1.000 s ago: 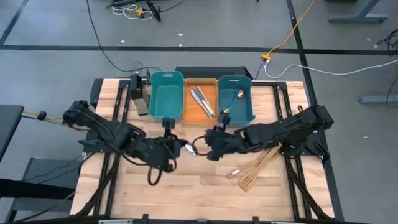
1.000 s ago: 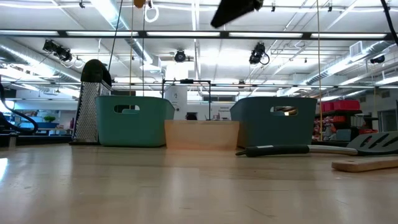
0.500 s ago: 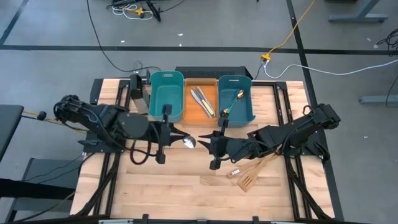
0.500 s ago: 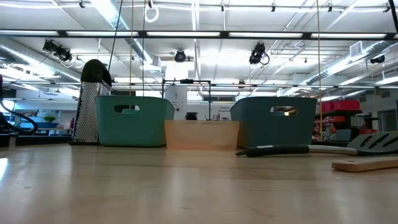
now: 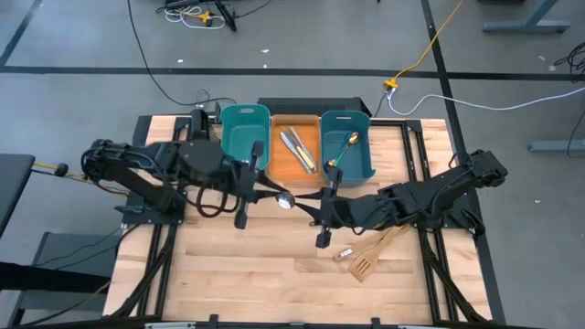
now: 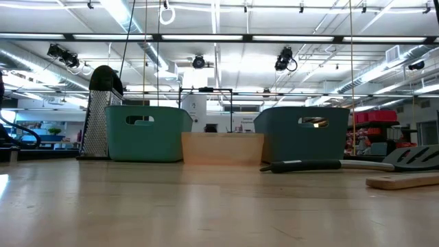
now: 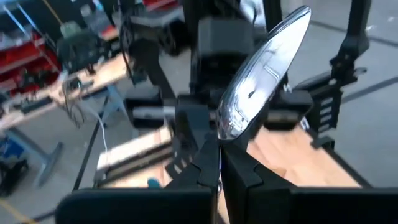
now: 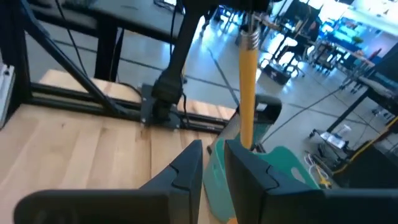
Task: Pick & Place Kitchen Items
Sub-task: Put the light brown spoon into the dark blue bin
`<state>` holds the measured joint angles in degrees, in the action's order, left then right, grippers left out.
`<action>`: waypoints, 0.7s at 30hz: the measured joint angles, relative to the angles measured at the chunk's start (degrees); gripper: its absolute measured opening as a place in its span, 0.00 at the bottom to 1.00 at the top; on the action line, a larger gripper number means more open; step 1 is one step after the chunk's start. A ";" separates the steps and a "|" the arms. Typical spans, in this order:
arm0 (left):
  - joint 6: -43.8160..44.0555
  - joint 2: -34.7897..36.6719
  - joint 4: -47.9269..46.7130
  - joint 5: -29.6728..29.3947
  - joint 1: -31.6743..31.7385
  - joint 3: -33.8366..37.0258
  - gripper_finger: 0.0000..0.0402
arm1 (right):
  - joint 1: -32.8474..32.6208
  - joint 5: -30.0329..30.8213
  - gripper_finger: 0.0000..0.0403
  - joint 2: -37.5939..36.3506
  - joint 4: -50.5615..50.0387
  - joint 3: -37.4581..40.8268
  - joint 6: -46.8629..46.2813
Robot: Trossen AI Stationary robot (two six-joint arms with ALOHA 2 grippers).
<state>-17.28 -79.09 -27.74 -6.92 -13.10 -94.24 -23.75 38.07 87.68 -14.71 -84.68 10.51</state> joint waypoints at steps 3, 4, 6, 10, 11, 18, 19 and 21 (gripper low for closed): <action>-0.39 0.00 2.54 2.62 0.91 0.00 0.01 | 0.00 0.74 0.19 -0.06 0.60 0.00 2.71; -0.39 0.00 3.01 3.76 1.13 0.00 0.01 | 0.00 1.10 0.19 -0.23 1.22 0.00 3.49; -0.55 -0.01 4.21 5.59 1.48 0.00 0.01 | 0.00 1.50 0.19 -0.58 3.26 0.00 4.87; -0.55 -0.01 5.28 5.97 1.68 0.00 0.01 | 0.00 1.57 0.19 -1.36 5.99 0.00 7.88; -0.55 -0.02 5.38 6.01 1.68 0.00 0.02 | 0.02 1.57 0.19 -1.56 6.11 0.00 8.28; -1.40 -0.02 6.94 6.33 1.70 0.00 0.01 | 0.02 0.52 0.19 -1.92 8.64 0.00 9.92; -1.42 -0.02 7.27 6.36 1.70 0.00 0.01 | 0.02 0.09 0.19 -1.92 9.17 0.00 9.96; -1.43 -0.02 7.48 6.39 1.68 0.00 0.01 | 0.02 -0.22 0.19 -1.92 10.38 0.00 9.96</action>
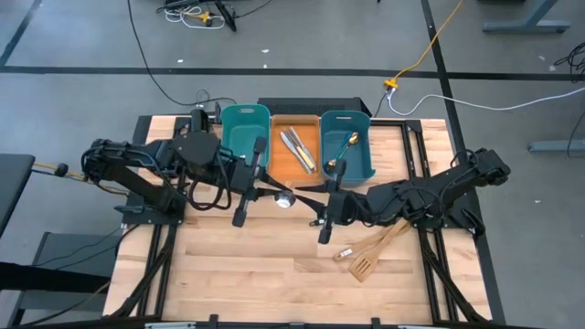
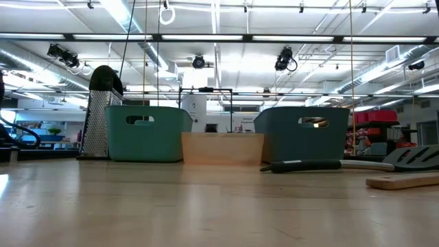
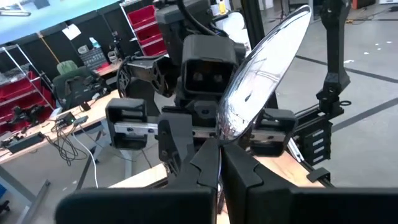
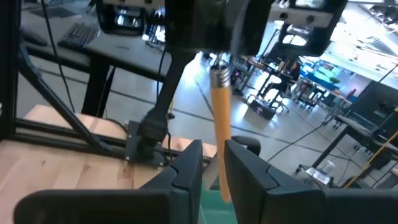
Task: Pick & Place Kitchen Items
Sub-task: Put the light brown spoon into the dark blue bin
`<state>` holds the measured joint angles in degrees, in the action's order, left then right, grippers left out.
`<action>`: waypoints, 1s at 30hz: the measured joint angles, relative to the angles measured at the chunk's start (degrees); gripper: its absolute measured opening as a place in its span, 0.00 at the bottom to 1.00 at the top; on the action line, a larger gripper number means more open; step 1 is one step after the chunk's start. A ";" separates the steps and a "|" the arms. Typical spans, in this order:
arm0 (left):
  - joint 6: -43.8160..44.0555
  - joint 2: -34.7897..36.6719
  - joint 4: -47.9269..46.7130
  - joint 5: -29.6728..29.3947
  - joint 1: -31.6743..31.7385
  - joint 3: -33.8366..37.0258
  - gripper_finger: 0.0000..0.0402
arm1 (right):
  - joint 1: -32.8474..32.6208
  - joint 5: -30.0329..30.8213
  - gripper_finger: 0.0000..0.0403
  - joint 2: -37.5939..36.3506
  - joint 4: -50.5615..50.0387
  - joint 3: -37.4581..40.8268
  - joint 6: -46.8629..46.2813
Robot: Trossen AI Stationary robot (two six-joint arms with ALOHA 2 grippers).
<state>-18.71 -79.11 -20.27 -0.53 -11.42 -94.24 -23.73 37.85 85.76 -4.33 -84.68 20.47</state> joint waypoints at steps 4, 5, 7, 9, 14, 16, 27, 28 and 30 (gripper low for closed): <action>-0.03 0.00 0.01 0.43 0.00 0.00 0.01 | -0.40 0.07 0.19 0.00 2.16 0.00 1.92; -0.05 0.00 0.10 0.41 0.00 0.00 0.01 | -0.44 0.08 0.20 0.00 2.68 0.00 2.50; -0.09 0.00 0.19 0.42 0.00 0.00 0.01 | -0.46 0.10 0.21 0.11 3.30 0.00 2.70; -0.17 0.00 0.36 0.46 0.00 0.00 0.01 | -0.37 0.22 0.25 0.27 3.29 0.00 2.58; -0.60 -0.42 1.23 0.49 0.00 0.00 0.01 | -0.35 0.14 0.36 0.33 4.26 0.00 2.63; -0.62 -0.80 1.43 0.58 0.00 0.04 0.01 | -0.33 0.22 0.41 0.33 4.64 0.00 3.00; -1.50 -3.81 6.34 3.76 0.00 0.02 0.01 | -0.22 0.26 0.53 0.33 5.41 0.00 4.13; -1.52 -3.92 6.34 3.78 0.00 0.02 0.01 | -0.22 0.28 0.53 0.33 5.39 0.00 4.11; -1.68 -4.29 6.97 3.84 0.00 0.02 0.01 | -0.09 0.28 0.51 0.33 4.96 0.00 4.01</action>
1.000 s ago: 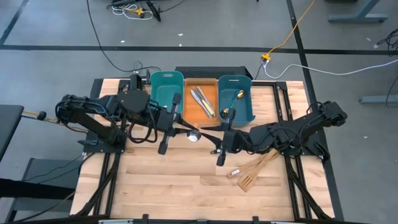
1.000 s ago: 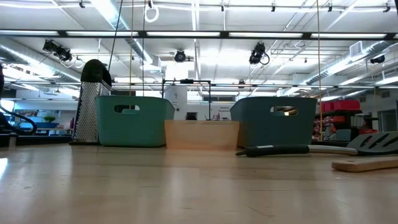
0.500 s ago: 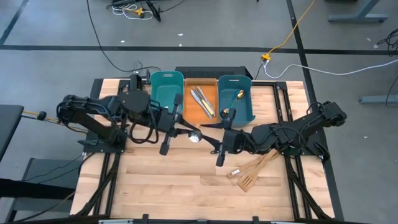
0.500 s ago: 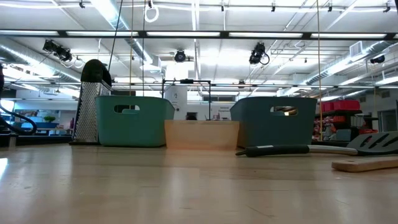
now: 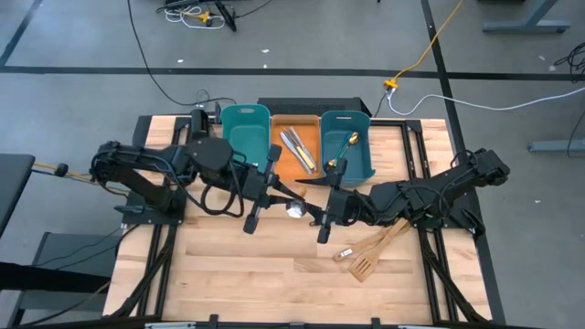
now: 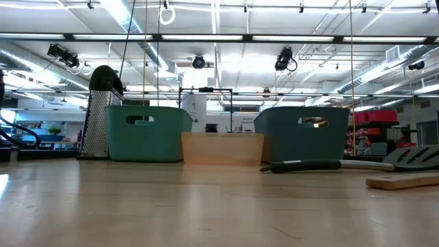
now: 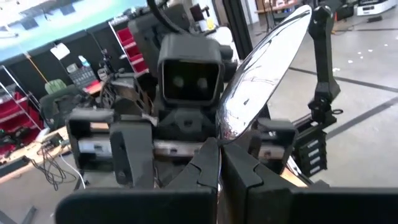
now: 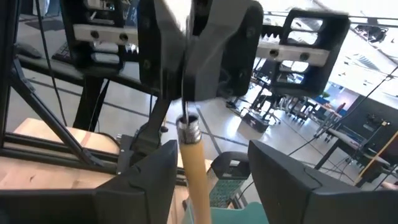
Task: Pick & Place Kitchen Items
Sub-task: Put the light brown spoon into the dark blue bin
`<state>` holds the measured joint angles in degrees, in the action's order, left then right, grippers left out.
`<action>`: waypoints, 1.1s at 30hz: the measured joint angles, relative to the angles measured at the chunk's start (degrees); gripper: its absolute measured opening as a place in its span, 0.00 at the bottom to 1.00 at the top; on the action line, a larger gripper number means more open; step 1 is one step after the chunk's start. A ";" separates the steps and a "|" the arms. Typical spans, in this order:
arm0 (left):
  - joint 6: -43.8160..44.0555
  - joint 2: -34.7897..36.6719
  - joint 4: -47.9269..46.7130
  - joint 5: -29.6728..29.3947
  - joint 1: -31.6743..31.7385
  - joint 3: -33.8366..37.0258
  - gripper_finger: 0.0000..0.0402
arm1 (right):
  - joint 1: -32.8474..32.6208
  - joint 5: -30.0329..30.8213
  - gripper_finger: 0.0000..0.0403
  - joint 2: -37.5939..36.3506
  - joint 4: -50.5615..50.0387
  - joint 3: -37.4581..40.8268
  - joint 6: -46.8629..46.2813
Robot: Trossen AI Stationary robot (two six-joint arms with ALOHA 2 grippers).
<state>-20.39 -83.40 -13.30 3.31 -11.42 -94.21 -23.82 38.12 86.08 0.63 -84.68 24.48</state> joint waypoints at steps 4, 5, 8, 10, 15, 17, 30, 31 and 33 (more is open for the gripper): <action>-0.49 -0.23 -0.19 -0.09 0.00 0.00 0.01 | 0.01 1.19 0.41 0.00 -0.83 0.00 -1.31; -0.49 -0.23 -0.13 -0.10 0.01 0.00 0.01 | -0.02 1.87 0.37 0.00 -0.86 0.00 -1.35; -0.56 -0.23 -0.07 -0.31 0.02 0.00 0.01 | -0.04 2.18 0.22 0.02 -1.27 0.00 -1.51; 0.11 -0.21 0.04 -0.44 0.04 0.00 0.01 | -0.06 1.50 0.11 0.04 -1.51 0.00 -1.12; 0.47 -0.21 -0.15 -0.26 0.04 0.00 0.02 | -0.06 0.86 0.10 0.07 -1.74 0.02 -1.93; 0.42 -0.21 -0.16 -0.33 0.07 0.00 0.03 | -0.06 1.32 0.10 0.07 -1.86 0.02 -2.56; -0.19 0.37 -5.00 -6.70 -0.06 -0.09 0.07 | -0.21 2.38 0.10 0.07 -2.75 0.11 -4.54; -0.54 0.51 -5.67 -6.95 -0.07 -0.09 0.07 | -0.23 2.84 0.10 0.07 -3.23 0.11 -4.69; -0.63 0.91 -6.67 -6.99 -0.05 -0.09 0.07 | -0.28 5.18 0.10 0.01 -4.38 0.11 -4.97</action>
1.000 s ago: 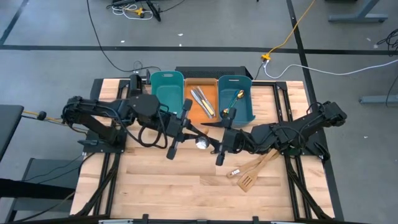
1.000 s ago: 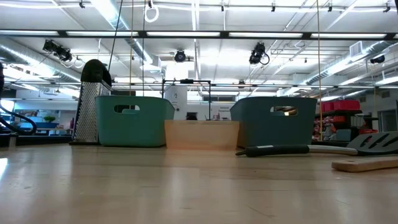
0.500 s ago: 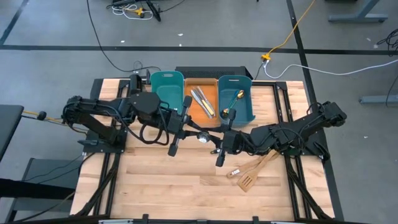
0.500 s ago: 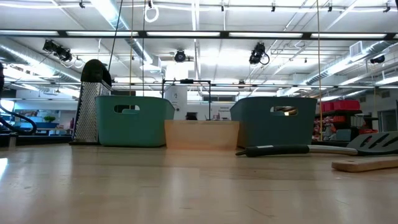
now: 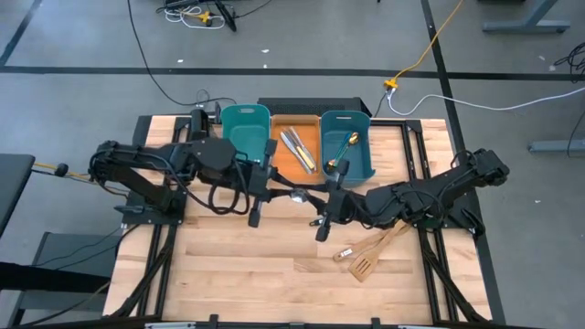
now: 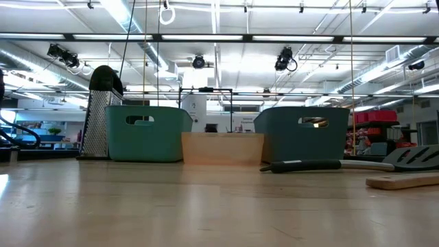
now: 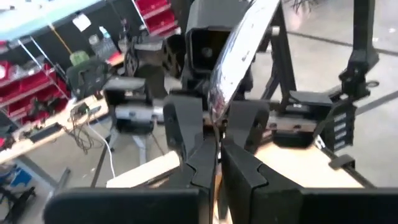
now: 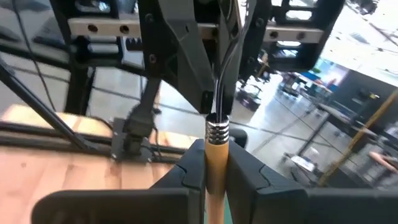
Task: Pick & Place Kitchen Items
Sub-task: Put the light brown spoon into the dark blue bin
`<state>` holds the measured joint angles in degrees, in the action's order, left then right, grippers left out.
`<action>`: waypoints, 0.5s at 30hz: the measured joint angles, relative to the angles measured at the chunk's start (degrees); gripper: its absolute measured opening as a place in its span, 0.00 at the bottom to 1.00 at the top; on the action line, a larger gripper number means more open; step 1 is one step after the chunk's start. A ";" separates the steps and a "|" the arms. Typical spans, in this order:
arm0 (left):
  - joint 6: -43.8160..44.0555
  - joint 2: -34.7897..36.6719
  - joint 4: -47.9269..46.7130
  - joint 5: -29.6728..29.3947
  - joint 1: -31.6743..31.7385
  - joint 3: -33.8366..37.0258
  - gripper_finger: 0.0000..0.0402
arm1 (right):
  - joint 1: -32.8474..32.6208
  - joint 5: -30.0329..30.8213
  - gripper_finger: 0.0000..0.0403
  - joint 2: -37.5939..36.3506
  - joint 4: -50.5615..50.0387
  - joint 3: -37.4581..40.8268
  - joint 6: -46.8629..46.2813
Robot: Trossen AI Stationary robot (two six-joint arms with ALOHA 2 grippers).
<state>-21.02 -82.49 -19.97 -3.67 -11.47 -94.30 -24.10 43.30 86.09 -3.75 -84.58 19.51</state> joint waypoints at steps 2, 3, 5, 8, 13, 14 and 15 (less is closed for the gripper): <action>0.02 0.72 -2.26 -0.28 0.01 0.07 0.07 | 0.00 1.21 0.10 -0.07 -0.81 0.00 -0.82; 0.02 1.16 -2.88 -0.74 0.00 0.07 0.07 | 0.00 1.50 0.10 -0.39 -1.17 0.00 -1.27; 0.07 2.36 -5.84 -2.45 -0.06 0.11 0.07 | 0.02 1.73 0.10 -1.03 -1.94 -0.08 -1.54; 0.89 3.97 -10.04 -4.82 -0.06 0.09 0.07 | -0.05 3.94 0.10 -1.87 -5.84 -0.19 -3.38; 1.98 4.79 -18.48 -6.24 0.04 0.09 0.07 | 0.13 9.32 0.10 -4.34 -15.39 -0.17 -10.83; 2.18 4.90 -20.37 -6.35 0.02 0.11 0.07 | 0.13 10.31 0.10 -4.82 -18.40 -0.15 -12.66; 2.44 4.98 -21.72 -6.33 0.02 0.11 0.07 | 0.17 11.00 0.10 -5.12 -20.43 -0.15 -14.45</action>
<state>-18.57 -77.51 -41.69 -10.00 -11.44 -94.19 -23.92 54.30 80.97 -24.18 -84.73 5.06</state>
